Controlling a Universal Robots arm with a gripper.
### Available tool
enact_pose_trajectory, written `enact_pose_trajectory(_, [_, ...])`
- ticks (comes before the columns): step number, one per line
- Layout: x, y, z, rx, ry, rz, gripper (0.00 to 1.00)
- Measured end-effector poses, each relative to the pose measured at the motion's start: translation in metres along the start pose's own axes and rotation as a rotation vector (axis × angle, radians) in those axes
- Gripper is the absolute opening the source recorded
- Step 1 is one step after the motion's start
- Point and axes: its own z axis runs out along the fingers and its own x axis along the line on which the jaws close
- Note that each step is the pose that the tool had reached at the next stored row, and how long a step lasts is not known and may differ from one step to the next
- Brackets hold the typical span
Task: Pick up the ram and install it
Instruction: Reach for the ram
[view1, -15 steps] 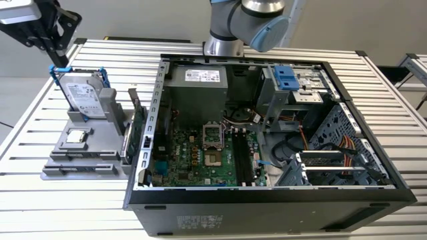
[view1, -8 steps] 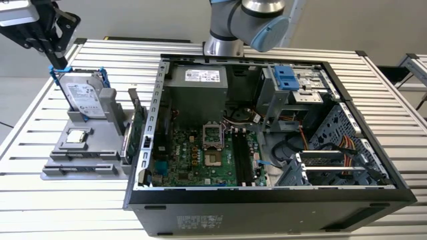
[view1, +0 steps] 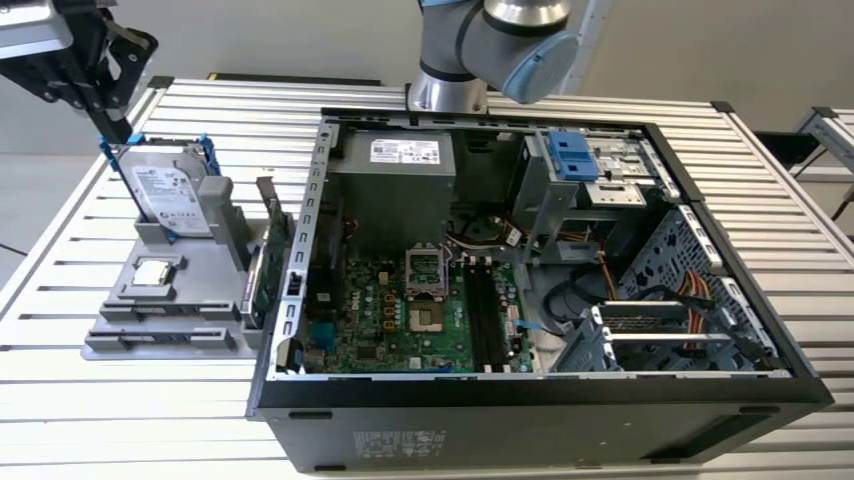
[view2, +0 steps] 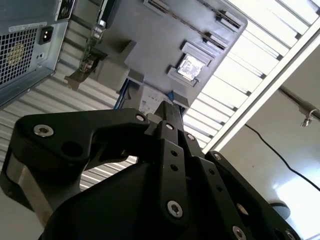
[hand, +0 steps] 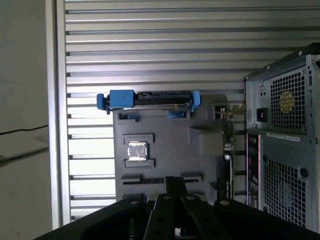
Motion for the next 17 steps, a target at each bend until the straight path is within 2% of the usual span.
enact_pose_trajectory(17, [-0.0009,-0.0235,-0.0011,0.0,0.0,0.0,0.0])
